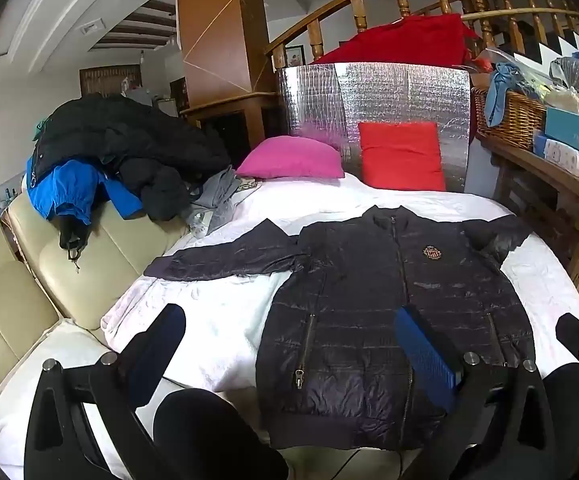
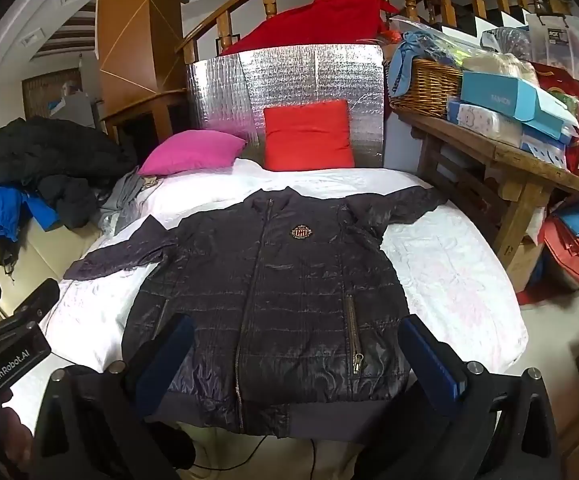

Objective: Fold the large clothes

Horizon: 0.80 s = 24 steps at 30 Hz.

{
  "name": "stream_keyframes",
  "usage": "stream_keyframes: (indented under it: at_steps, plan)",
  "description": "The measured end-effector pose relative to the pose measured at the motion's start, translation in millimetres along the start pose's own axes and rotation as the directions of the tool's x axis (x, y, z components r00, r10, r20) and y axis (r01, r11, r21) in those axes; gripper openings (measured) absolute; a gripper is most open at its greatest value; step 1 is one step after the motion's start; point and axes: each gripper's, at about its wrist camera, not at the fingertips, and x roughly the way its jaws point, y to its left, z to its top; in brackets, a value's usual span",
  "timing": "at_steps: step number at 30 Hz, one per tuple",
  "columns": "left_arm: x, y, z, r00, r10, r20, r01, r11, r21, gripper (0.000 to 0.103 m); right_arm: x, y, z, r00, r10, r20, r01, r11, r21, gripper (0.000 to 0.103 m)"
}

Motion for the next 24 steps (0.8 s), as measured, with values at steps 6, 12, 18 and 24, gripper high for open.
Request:
stream_keyframes:
  at_steps: [6, 12, 18, 24]
  plan:
    - [-0.2, 1.7, -1.3, 1.0, -0.002, -0.001, 0.002, 1.0, -0.005, 0.103, 0.6, 4.7, 5.1, 1.0, 0.005, -0.015, -0.005, 1.0, -0.009, 0.103]
    - [-0.1, 1.3, -1.3, 1.0, 0.0, -0.001, 0.0, 1.0, -0.003, 0.103, 4.3, 5.6, 0.2, 1.0, 0.005, -0.016, -0.005, 1.0, -0.011, 0.103]
    - [-0.3, 3.7, -1.6, 1.0, 0.003, -0.003, -0.003, 1.0, -0.005, 0.103, 5.9, 5.1, -2.3, 1.0, 0.006, -0.014, -0.006, 1.0, -0.011, 0.103]
    - [0.3, 4.3, -1.4, 1.0, 0.002, -0.006, -0.002, 1.0, -0.008, 0.103, 6.7, 4.1, -2.6, 1.0, 0.006, -0.022, -0.006, 1.0, -0.013, 0.103]
